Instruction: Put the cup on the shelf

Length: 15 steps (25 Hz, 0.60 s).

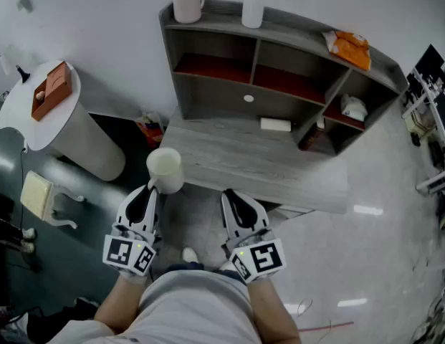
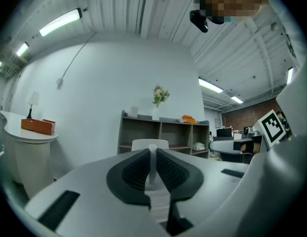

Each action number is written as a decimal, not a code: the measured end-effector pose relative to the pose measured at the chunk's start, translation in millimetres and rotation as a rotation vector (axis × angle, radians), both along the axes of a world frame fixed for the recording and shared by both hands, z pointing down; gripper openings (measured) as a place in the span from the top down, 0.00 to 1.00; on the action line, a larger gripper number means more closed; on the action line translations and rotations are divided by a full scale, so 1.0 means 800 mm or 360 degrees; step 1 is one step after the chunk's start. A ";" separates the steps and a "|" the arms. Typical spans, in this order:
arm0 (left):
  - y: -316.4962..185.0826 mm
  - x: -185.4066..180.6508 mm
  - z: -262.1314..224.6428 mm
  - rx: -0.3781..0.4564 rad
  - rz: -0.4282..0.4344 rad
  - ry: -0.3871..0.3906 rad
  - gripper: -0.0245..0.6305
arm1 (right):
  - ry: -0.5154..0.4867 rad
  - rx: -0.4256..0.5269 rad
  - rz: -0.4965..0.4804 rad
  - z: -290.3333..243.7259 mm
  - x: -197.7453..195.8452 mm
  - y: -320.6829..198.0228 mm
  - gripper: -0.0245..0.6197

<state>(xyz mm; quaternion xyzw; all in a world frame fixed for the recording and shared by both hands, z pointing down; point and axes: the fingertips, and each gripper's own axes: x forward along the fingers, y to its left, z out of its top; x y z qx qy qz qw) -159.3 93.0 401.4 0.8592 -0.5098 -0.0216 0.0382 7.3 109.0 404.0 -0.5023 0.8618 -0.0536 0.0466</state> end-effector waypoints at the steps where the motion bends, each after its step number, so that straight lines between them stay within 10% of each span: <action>1: -0.001 -0.004 0.000 -0.0004 0.0005 0.0000 0.89 | 0.0002 0.0000 0.0003 0.000 -0.004 -0.001 0.91; 15: -0.036 -0.065 -0.002 0.0009 0.0156 0.0063 0.89 | 0.0035 -0.0035 0.0088 0.007 -0.076 -0.033 0.91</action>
